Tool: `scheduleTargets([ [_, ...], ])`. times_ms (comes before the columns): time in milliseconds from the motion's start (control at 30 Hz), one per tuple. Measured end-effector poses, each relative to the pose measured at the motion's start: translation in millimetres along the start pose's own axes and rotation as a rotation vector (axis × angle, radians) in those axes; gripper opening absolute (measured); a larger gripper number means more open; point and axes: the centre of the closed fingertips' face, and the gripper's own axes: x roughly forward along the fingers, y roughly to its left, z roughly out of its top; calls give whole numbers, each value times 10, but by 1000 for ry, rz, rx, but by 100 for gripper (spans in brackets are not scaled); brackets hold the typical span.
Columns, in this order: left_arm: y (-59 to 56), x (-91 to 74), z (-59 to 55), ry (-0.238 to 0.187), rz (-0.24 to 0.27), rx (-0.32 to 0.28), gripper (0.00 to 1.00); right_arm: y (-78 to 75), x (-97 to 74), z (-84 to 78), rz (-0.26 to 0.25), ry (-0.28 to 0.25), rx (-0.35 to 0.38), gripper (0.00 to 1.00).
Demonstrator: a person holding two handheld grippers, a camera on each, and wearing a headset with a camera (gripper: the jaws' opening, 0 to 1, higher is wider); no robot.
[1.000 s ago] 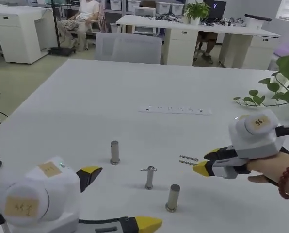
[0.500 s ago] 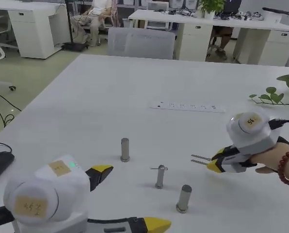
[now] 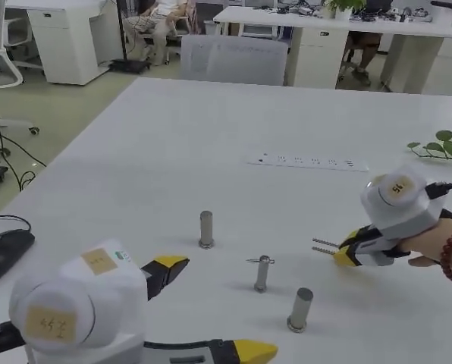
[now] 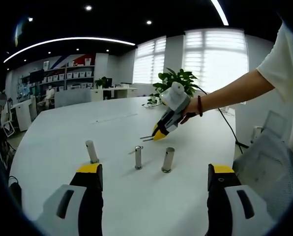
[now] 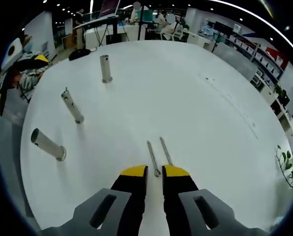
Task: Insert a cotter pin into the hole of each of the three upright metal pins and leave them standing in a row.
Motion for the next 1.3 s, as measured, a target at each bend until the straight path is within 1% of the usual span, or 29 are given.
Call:
scheduleTargets([
  [167, 37, -9, -6, 1, 8, -2, 87, -5, 22, 4, 17, 16, -22, 12],
  [233, 45, -12, -12, 3, 10, -3, 87, -15, 32, -5, 22, 29, -20, 12],
  [333, 54, -13, -14, 3, 12, -2, 87, -4, 40, -32, 38, 57, -49, 10],
  [367, 56, -12, -14, 3, 12, -3, 87, -3, 54, 0, 41, 45, -59, 10],
  [467, 58, -10, -18, 6, 12, -3, 86, 24, 54, -7, 64, 68, -72, 8],
  [533, 57, -11, -17, 6, 12, 0, 86, 35, 61, -7, 75, 85, -105, 7],
  [567, 57, -11, -16, 5, 12, 0, 86, 42, 63, -9, 82, 94, -109, 6],
  [600, 54, -10, -16, 5, 10, 1, 86, 40, 67, -7, 85, 101, -110, 6],
  [700, 46, -5, -27, 12, 6, 6, 86, 23, 71, -13, 108, 134, -77, 6],
  [767, 44, -6, -33, 15, 5, 5, 85, 20, 76, -20, 116, 148, -96, 5],
  [800, 45, -7, -33, 15, 6, 6, 85, 14, 79, -24, 116, 158, -119, 5],
  [867, 49, -9, -32, 15, 8, 6, 85, 23, 78, -26, 113, 168, -125, 5],
  [967, 51, -11, -44, 21, 7, 4, 84, 32, 69, -28, 107, 179, -169, 4],
  [1167, 28, -3, -58, 34, -1, 5, 81, 21, 49, -42, 95, 184, -195, 3],
  [1300, 21, 7, -35, 38, -6, 10, 80, -16, 20, -28, 82, 171, -201, 3],
])
